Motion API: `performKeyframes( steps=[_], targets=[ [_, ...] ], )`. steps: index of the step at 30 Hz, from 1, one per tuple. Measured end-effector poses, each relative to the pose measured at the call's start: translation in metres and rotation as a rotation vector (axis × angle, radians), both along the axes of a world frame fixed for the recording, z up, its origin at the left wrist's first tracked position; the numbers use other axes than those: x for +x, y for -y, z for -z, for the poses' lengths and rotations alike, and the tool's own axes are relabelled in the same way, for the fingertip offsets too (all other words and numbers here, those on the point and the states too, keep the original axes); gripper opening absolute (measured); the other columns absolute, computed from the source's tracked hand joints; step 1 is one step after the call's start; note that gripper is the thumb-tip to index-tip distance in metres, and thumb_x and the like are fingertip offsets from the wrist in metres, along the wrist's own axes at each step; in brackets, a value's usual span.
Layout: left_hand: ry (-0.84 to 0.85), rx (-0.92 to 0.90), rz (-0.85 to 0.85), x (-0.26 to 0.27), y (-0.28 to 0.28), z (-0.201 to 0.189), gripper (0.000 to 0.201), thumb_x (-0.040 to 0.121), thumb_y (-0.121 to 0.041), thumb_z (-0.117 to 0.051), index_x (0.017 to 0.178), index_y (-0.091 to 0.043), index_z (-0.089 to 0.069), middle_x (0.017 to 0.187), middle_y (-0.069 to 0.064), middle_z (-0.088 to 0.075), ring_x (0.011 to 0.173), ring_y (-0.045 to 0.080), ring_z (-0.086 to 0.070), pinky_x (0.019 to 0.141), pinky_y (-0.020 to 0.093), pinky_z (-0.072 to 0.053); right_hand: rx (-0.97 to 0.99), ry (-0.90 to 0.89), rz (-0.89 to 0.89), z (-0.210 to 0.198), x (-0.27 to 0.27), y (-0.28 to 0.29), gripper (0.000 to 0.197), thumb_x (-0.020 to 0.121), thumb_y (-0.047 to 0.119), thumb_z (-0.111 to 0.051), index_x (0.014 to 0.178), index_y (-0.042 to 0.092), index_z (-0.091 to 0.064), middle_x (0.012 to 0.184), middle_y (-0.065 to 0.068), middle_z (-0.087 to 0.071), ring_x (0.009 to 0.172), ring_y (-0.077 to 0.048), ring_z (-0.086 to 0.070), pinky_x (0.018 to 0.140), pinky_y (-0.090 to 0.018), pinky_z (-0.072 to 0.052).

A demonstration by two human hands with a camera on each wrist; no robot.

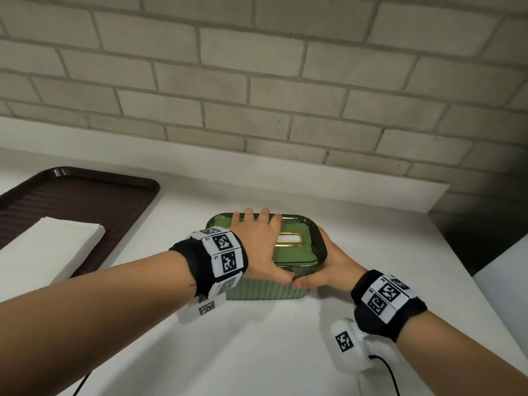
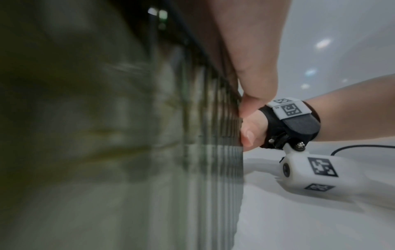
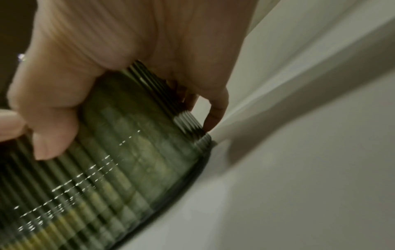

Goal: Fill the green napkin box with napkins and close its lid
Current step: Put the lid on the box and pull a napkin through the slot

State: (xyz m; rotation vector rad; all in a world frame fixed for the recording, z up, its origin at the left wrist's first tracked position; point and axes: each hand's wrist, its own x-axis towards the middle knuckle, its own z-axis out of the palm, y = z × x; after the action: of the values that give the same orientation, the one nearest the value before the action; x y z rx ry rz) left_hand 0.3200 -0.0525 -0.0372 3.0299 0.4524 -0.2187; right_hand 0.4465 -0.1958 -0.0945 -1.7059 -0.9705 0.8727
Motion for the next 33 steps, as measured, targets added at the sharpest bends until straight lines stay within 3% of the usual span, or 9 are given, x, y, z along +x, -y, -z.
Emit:
performKeyframes(
  steps=[8,12,16,19,23,26,28,31,33],
  targets=[
    [0.014,-0.011,-0.001,-0.002,0.001,-0.001,0.106,0.056,-0.074,-0.061,0.137,-0.014,-0.027,0.135,0.009,-0.036,0.124,0.036,-0.036,0.109,0.054,-0.026,-0.028,-0.004,-0.001,0.000,-0.002,0.001,0.117,0.042,0.011,-0.088,0.138,0.027,-0.023,0.130,0.005,-0.051,0.117,-0.003,-0.055,0.087,-0.019,-0.050],
    [0.002,-0.003,0.000,-0.004,0.002,-0.003,0.106,0.054,-0.074,-0.062,0.134,-0.014,-0.028,0.130,0.007,-0.038,0.121,0.034,-0.037,0.108,0.052,-0.028,-0.003,-0.004,0.005,0.002,-0.005,0.002,0.110,0.048,-0.003,-0.085,0.135,0.028,-0.025,0.126,0.006,-0.053,0.109,0.005,-0.058,0.081,-0.013,-0.049],
    [-0.030,0.028,-0.055,-0.002,0.014,-0.002,0.118,0.048,-0.079,-0.061,0.140,-0.017,-0.021,0.135,0.008,-0.034,0.126,0.037,-0.033,0.110,0.053,-0.024,0.014,0.028,0.019,0.005,-0.010,0.002,0.108,0.047,0.000,-0.085,0.132,0.032,-0.027,0.123,0.010,-0.053,0.105,0.011,-0.056,0.079,-0.010,-0.048],
    [-0.046,0.056,-0.059,0.003,0.027,-0.003,0.124,0.052,-0.078,-0.060,0.147,-0.016,-0.009,0.143,0.014,-0.027,0.133,0.043,-0.024,0.112,0.055,-0.019,0.011,0.062,0.036,0.008,-0.015,0.002,0.110,0.047,0.002,-0.089,0.128,0.037,-0.025,0.125,0.015,-0.048,0.107,0.014,-0.053,0.082,-0.005,-0.045],
    [-0.019,0.017,-0.029,0.008,0.043,-0.010,0.117,0.063,-0.071,-0.058,0.149,-0.013,-0.002,0.144,0.021,-0.030,0.134,0.051,-0.022,0.103,0.052,-0.038,-0.016,0.120,0.038,0.007,-0.018,0.001,0.119,0.050,0.005,-0.092,0.135,0.034,-0.013,0.127,0.025,-0.039,0.114,0.013,-0.043,0.083,0.002,-0.040],
    [-0.110,0.104,0.035,0.009,0.050,-0.014,0.109,0.073,-0.063,-0.058,0.149,-0.009,-0.002,0.152,0.024,-0.014,0.134,0.054,-0.021,0.104,0.053,-0.037,-0.039,0.143,0.035,0.008,-0.017,0.001,0.127,0.045,0.012,-0.092,0.140,0.031,-0.010,0.129,0.026,-0.035,0.115,0.015,-0.039,0.083,0.004,-0.037],
    [-0.154,0.170,0.073,0.009,0.055,-0.014,0.103,0.078,-0.052,-0.060,0.148,-0.004,-0.002,0.154,0.024,-0.009,0.133,0.052,-0.028,0.104,0.050,-0.039,-0.033,0.160,0.037,0.010,-0.017,0.001,0.119,0.046,0.016,-0.085,0.139,0.029,-0.011,0.131,0.020,-0.035,0.118,0.014,-0.039,0.084,0.006,-0.034],
    [-0.108,0.207,0.119,0.007,0.059,-0.006,0.086,0.084,-0.040,-0.055,0.146,0.003,-0.014,0.147,0.026,-0.027,0.122,0.042,-0.047,0.097,0.045,-0.045,-0.047,0.176,0.051,0.010,-0.017,0.000,0.111,0.053,0.009,-0.081,0.141,0.018,-0.014,0.124,0.018,-0.038,0.110,0.013,-0.043,0.081,0.006,-0.035],
    [-0.048,0.114,0.133,0.003,0.059,-0.002,0.069,0.088,-0.036,-0.048,0.144,-0.005,-0.024,0.142,0.024,-0.031,0.120,0.042,-0.047,0.093,0.048,-0.045,-0.065,0.152,0.072,0.009,-0.016,-0.001,0.096,0.066,-0.007,-0.076,0.142,0.010,-0.020,0.110,0.022,-0.039,0.099,0.007,-0.048,0.073,0.007,-0.037]
  ],
)
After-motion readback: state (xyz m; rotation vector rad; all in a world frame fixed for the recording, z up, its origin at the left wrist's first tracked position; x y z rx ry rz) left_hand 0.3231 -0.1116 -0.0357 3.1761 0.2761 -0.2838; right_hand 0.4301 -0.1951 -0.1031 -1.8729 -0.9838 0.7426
